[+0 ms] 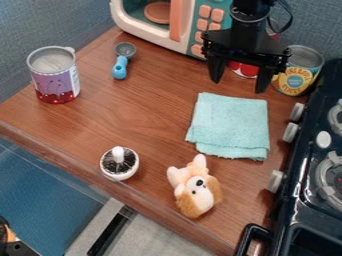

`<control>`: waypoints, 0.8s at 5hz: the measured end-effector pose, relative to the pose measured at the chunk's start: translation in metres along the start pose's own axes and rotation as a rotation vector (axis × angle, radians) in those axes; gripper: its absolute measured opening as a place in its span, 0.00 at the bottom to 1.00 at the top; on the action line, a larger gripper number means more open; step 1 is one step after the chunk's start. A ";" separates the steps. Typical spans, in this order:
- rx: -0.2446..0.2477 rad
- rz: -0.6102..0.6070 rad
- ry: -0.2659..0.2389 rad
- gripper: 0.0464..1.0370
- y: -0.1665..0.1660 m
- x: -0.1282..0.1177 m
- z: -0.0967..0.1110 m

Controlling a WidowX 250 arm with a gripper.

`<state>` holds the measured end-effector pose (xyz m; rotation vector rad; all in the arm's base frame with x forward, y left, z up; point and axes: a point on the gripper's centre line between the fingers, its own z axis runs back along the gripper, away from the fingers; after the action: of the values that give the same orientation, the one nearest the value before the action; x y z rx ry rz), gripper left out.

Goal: Push the can to the middle of the table beside the blue cloth

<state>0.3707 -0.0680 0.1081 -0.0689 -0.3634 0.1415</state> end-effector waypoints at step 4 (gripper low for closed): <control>0.277 0.483 -0.239 0.96 0.078 -0.013 0.041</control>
<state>0.3338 0.0086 0.1349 0.1378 -0.5582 0.6798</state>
